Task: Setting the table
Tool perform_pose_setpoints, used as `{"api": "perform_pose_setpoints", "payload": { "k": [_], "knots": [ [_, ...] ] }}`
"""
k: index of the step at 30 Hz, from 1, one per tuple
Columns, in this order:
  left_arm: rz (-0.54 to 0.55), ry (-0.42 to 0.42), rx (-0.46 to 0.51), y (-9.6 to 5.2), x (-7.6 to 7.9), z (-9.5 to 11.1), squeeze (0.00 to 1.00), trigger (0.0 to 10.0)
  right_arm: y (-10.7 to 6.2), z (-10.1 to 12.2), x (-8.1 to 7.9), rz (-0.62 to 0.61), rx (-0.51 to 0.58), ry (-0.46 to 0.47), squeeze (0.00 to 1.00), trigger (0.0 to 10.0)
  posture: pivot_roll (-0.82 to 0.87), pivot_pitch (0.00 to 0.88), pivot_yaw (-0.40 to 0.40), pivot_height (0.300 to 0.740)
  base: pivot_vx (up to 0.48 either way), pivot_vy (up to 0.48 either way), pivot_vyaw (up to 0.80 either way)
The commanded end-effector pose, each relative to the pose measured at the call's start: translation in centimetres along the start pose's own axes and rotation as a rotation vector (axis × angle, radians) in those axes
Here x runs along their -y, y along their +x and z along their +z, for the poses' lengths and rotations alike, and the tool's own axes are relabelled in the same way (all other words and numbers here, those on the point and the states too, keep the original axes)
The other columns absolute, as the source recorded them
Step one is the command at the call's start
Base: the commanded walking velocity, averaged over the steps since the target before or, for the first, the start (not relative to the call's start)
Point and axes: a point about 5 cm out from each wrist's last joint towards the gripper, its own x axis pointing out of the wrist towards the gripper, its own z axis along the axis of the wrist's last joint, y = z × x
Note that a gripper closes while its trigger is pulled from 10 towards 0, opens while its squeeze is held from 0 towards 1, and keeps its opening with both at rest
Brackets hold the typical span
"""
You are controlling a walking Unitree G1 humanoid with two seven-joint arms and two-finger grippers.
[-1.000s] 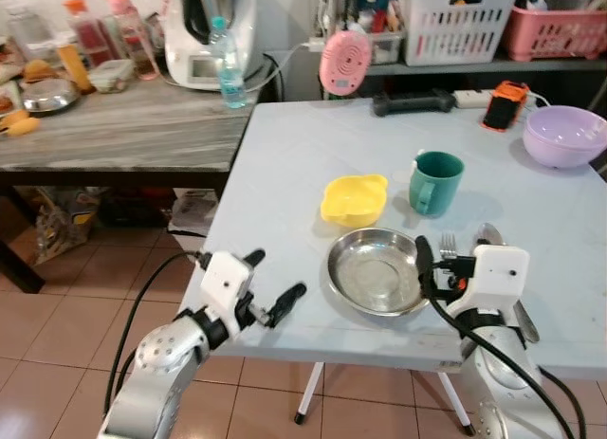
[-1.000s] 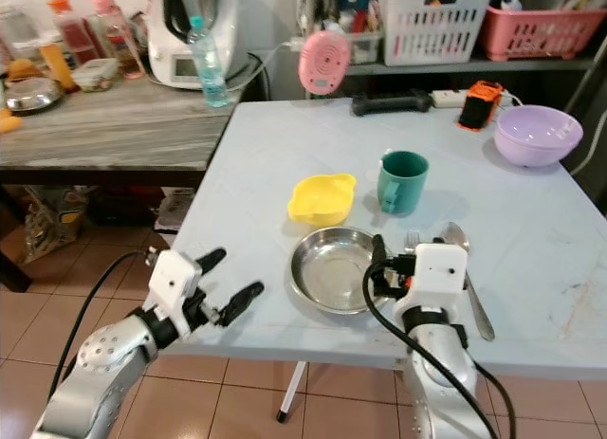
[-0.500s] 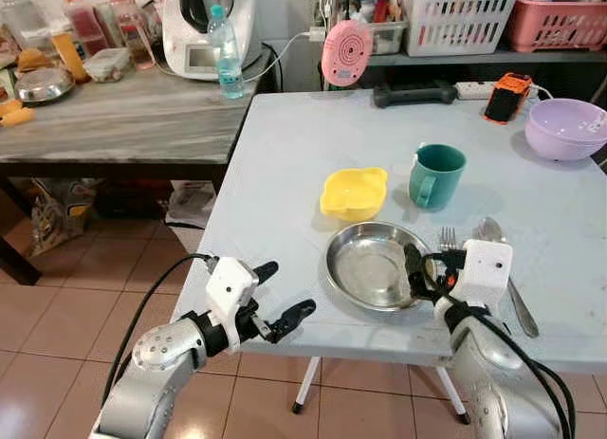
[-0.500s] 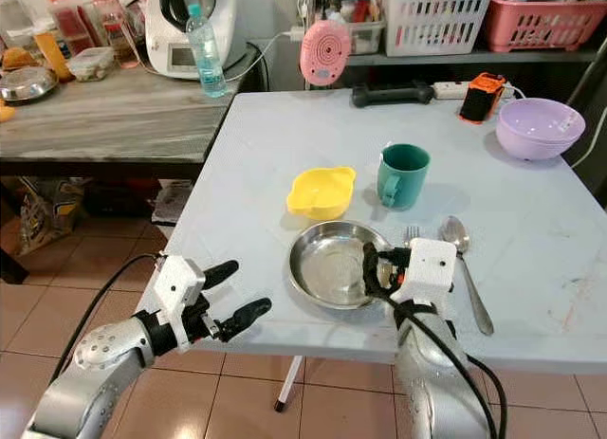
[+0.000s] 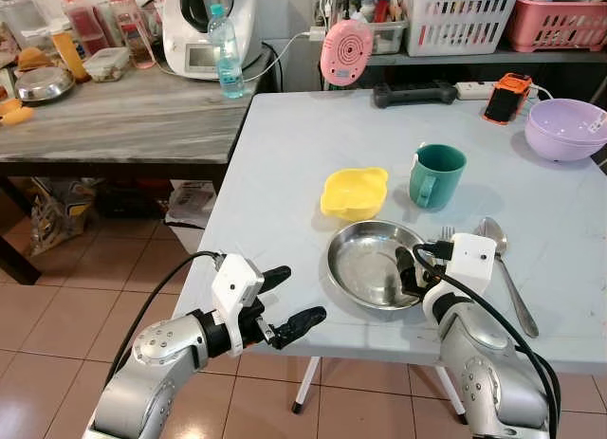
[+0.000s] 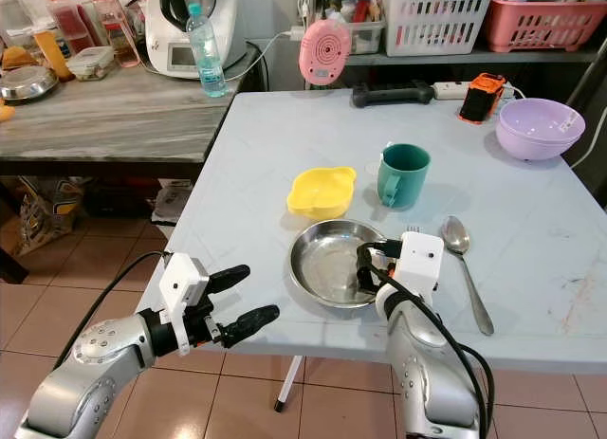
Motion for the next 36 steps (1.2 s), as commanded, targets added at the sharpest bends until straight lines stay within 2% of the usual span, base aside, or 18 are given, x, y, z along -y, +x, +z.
{"api": "perform_pose_setpoints", "payload": {
  "k": [1,4,13,24,36],
  "knots": [
    [0.01,0.011,-0.002,-0.3,-0.1,0.4,0.0,10.0,0.2,-0.2,-0.5,0.015,-0.025,0.02,0.0,0.0,-0.09,0.047,0.072,0.74,0.0,0.0,0.0],
    [0.009,0.0,-0.005,-0.3,-0.1,0.3,0.0,10.0,0.3,-0.3,-0.6,0.01,-0.046,0.015,0.0,0.0,-0.09,0.049,0.071,0.74,0.0,0.0,0.0],
    [0.011,-0.01,-0.027,-0.2,-0.4,-0.4,0.0,10.0,0.3,-0.1,-1.2,0.015,-0.085,0.15,0.0,0.0,-0.09,0.05,0.074,0.74,0.0,0.0,0.0],
    [0.01,-0.024,-0.045,-0.7,-0.7,-1.0,0.0,10.0,0.2,0.0,-1.4,0.0,-0.159,0.234,0.0,0.0,-0.09,0.048,0.074,0.74,0.0,0.0,0.0],
    [0.006,-0.037,-0.055,-0.9,-0.7,-1.5,0.0,10.0,-0.1,-0.9,-1.1,-0.001,-0.25,0.207,0.0,0.0,-0.09,0.041,0.067,0.74,0.0,0.0,0.0]
  ]
}}
